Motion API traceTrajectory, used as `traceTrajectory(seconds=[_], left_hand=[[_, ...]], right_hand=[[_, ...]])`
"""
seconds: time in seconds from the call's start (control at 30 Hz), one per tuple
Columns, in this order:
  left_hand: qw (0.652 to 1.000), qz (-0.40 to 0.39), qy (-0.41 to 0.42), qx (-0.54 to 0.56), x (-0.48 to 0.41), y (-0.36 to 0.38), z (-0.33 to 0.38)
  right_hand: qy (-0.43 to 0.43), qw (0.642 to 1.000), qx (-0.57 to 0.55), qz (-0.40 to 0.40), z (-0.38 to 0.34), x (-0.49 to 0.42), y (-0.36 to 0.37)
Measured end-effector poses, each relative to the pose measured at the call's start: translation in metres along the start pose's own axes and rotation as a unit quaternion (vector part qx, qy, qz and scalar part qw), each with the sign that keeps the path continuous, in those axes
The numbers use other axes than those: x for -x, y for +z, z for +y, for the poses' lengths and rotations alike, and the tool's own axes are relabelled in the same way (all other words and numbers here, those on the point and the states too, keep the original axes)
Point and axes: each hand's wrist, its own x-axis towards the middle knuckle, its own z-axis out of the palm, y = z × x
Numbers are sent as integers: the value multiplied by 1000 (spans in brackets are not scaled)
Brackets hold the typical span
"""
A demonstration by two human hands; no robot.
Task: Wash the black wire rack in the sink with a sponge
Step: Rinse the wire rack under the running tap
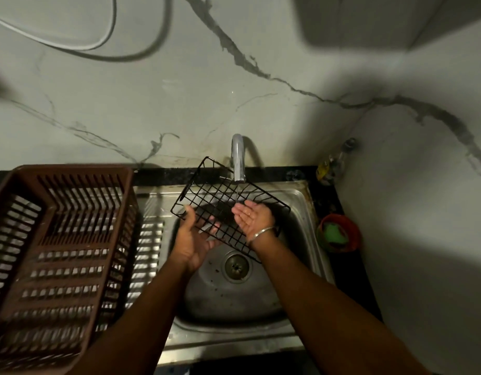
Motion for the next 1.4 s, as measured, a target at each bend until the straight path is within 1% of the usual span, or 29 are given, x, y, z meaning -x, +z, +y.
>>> traceTrajectory(seconds=[0.07,0.1,0.13,0.2,0.23,0.3,0.33,0.4,0.43,0.47,0.5,0.53,0.57,0.6,0.67,0.7,0.73,0.77,0.87,0.97,1.0,1.07,1.1,1.17,1.27,1.33,1.4], left_hand=[[1000,-6,5,10,1,-1,-3],[1000,-7,5,17,1,0,-5],[1000,-8,3,23,2,-1,-7],[999,-10,1,32,2,-1,-9],[999,-7,3,39,3,-1,-10],[999,-14,6,47,4,-2,-9],[999,-27,6,46,6,-2,-9],[999,-27,9,43,9,-3,-11],[998,-22,12,49,10,-4,-12],[998,-17,12,56,11,-5,-14],[998,-11,10,57,10,-8,-16],[998,-9,6,57,9,-11,-19],[998,-11,5,66,9,-14,-23],[997,-12,3,78,10,-17,-26],[997,-10,-1,78,12,-17,-29],[998,-8,-5,69,15,-14,-29],[998,-9,-9,62,17,-11,-30],[998,-11,-16,55,18,-9,-32],[998,-30,-19,49,21,-13,-35],[996,-64,-29,47,26,-19,-39],[996,-65,-25,50,27,-18,-40],[997,-56,-18,55,31,-13,-40],[997,-54,-19,60,33,-11,-40],[996,-58,-23,64,37,-6,-40],[995,-76,-25,65,39,1,-41],[994,-80,-31,66,37,6,-42],[995,-79,-30,56,38,12,-39]], right_hand=[[24,997,67,-27,5,3,3],[34,994,99,-31,9,6,5],[37,993,108,-21,12,9,8],[25,998,59,19,13,10,13],[19,999,44,26,12,9,14],[23,999,29,14,9,12,14],[14,999,26,17,8,12,13],[-14,998,6,54,5,12,18],[-43,996,31,69,5,9,20],[-83,986,113,90,7,6,23],[-124,956,239,117,10,6,24],[-169,902,371,142,14,7,23],[-208,839,474,165,17,8,21],[-226,791,541,174,21,12,20],[-224,715,639,176,26,19,21],[-207,685,674,181,28,23,25],[-193,667,695,187,30,26,28],[-187,658,704,190,31,28,32],[-192,669,689,203,28,31,32],[-183,680,677,215,21,32,26],[-180,693,665,212,22,32,25],[-175,739,615,212,25,31,23],[-176,756,592,217,27,31,23],[-176,771,568,225,28,31,23],[-171,769,560,255,25,32,20],[-170,752,577,269,24,32,18],[-174,733,601,266,21,31,18]])
